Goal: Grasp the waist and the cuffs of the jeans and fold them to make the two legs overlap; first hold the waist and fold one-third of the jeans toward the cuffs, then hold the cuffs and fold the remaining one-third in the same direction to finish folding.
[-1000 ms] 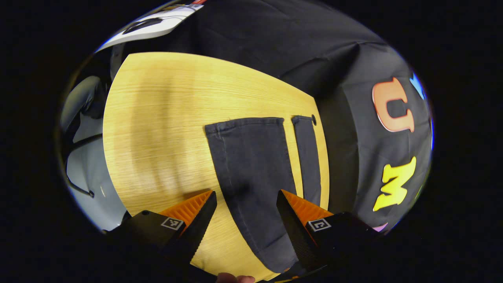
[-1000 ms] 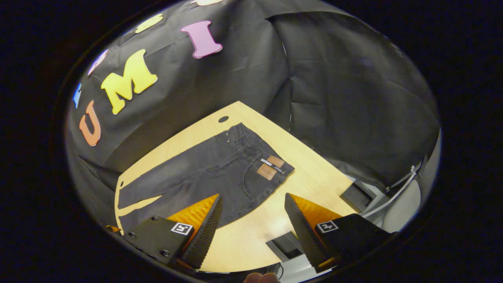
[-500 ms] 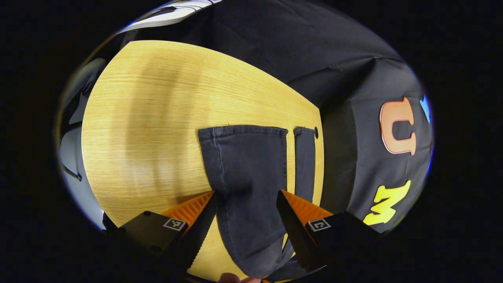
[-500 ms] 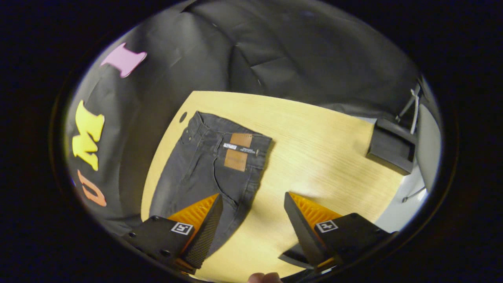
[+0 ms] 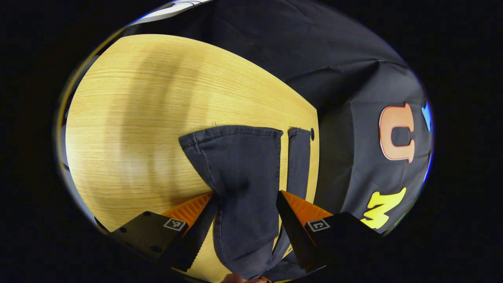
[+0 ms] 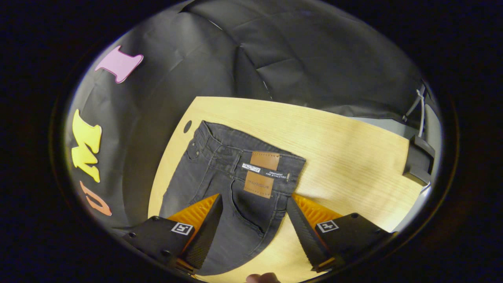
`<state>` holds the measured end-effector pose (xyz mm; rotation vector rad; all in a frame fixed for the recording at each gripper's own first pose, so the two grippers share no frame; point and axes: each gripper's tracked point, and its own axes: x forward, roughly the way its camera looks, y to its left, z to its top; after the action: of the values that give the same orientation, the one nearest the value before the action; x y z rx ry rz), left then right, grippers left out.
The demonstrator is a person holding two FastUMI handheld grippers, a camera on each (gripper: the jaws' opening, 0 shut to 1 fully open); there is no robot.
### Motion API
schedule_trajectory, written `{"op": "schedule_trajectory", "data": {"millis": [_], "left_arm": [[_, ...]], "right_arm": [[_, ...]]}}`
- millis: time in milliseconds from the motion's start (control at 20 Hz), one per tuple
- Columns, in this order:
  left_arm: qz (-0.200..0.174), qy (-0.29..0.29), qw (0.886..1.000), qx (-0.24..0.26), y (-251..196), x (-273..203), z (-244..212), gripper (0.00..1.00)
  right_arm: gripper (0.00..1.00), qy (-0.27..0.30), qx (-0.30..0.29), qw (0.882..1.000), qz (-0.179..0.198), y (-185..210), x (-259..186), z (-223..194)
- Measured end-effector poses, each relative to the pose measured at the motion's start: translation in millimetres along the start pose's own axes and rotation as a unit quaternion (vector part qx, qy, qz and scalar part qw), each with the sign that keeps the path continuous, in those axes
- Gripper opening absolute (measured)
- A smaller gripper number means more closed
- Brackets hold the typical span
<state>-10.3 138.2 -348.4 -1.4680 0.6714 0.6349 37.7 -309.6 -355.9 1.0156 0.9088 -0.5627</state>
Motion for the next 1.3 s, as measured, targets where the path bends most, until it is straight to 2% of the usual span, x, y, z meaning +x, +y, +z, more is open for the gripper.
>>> {"op": "schedule_trajectory", "data": {"millis": [100,200,250,300,350,400,450,550,600,800,1100,1300], "left_arm": [[0.003,0.005,1.0,0.005,-1.0,4.6,-0.6,0.95],[0.014,0.007,1.0,-0.002,4.2,7.3,1.0,0.88],[0.018,0.004,1.0,-0.009,6.6,9.6,1.3,0.77],[0.02,0.003,1.0,-0.017,7.9,10.2,1.4,0.58],[0.021,0.002,0.999,-0.026,10.3,8.3,1.7,0.58],[0.025,-0.001,0.999,-0.038,14.2,8.5,2.9,0.51],[0.034,0.0,0.998,-0.051,19.6,8.1,2.6,0.26],[0.039,0.005,0.997,-0.066,23.4,3.1,1.5,0.11],[0.033,0.011,0.997,-0.063,22.6,-1.0,0.3,0.08],[0.026,0.021,0.999,-0.029,12.5,-13.0,-1.6,0.04],[0.024,0.035,0.999,0.013,-21.6,-35.8,-2.4,0.04],[-0.008,0.046,0.999,0.015,-68.1,-39.9,3.2,0.03]], "right_arm": [[0.96,0.006,-0.005,1.0,-0.004,4.2,6.2,0.3],[0.74,0.021,-0.007,0.999,-0.026,-4.0,10.8,-3.2],[0.62,0.024,0.001,0.999,-0.04,-9.7,13.0,-2.4],[0.5,0.025,0.016,0.999,-0.043,-13.8,13.0,-1.8],[0.39,0.028,0.034,0.998,-0.045,-14.6,11.4,-1.9],[0.27,0.03,0.053,0.997,-0.038,-12.5,11.0,-0.6],[0.15,0.034,0.064,0.997,-0.032,-10.2,9.8,-1.4],[0.06,0.032,0.067,0.997,-0.027,-8.4,7.2,1.6],[0.01,0.033,0.062,0.997,-0.023,-10.5,7.7,1.1],[0.01,0.029,0.059,0.998,0.001,-0.5,-8.9,7.8],[0.01,0.023,0.05,0.998,0.032,29.4,-46.7,21.3],[0.01,0.021,0.053,0.997,0.056,63.7,-60.8,38.6]]}}
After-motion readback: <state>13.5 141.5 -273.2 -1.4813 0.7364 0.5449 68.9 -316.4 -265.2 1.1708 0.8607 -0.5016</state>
